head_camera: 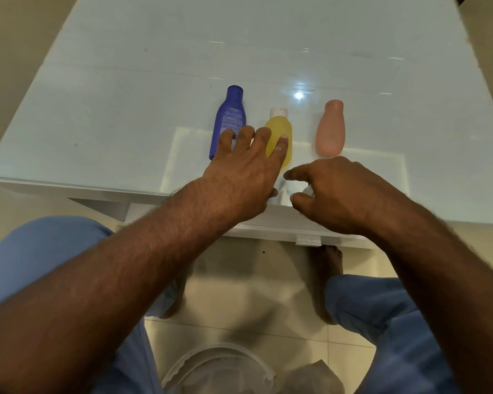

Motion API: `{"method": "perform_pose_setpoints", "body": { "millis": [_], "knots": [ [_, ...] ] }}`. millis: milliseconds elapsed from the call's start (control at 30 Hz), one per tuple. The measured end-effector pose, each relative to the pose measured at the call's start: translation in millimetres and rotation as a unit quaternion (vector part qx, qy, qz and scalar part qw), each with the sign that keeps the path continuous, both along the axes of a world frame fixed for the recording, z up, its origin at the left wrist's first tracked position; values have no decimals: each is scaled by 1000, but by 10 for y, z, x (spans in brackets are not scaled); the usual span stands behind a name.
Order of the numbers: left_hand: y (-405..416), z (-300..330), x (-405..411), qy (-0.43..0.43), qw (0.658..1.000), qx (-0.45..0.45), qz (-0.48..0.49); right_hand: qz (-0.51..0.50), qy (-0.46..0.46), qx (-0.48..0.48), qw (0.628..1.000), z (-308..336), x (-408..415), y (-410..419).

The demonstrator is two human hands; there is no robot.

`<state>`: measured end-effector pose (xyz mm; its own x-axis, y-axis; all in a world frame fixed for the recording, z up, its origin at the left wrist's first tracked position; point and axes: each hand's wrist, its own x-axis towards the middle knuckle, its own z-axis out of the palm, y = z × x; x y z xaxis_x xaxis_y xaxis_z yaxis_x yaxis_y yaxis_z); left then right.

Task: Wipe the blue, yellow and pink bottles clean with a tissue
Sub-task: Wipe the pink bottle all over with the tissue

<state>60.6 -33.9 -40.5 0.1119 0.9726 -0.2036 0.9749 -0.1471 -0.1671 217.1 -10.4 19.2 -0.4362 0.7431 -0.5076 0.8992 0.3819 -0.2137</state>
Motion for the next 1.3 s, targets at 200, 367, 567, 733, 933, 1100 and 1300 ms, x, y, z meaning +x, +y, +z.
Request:
{"method": "perform_pose_setpoints", "body": {
  "millis": [200, 367, 567, 733, 933, 1100, 1300],
  "knots": [
    [-2, 48, 3, 0, 1000, -5, 0, -6, 7, 3, 1000, 14, -3, 2],
    [13, 76, -22, -12, 1000, -2, 2, -80, 53, 34, 995, 46, 91, 159],
    [-10, 164, -36, -46, 998, 30, 4, -197, 120, 141, 963, -8, 234, 421],
    [-15, 192, -43, -62, 997, 30, 18, -170, 54, 84, 980, -109, 168, 435],
    [19, 218, -62, -83, 995, 23, 48, -173, 46, 73, 981, -126, 88, 479],
    [43, 318, -55, -141, 985, 31, 91, -219, 92, 64, 969, -95, 68, 477],
    [16, 462, -43, -279, 946, 61, 154, -292, 188, 76, 935, -111, 92, 492]
  ]
}}
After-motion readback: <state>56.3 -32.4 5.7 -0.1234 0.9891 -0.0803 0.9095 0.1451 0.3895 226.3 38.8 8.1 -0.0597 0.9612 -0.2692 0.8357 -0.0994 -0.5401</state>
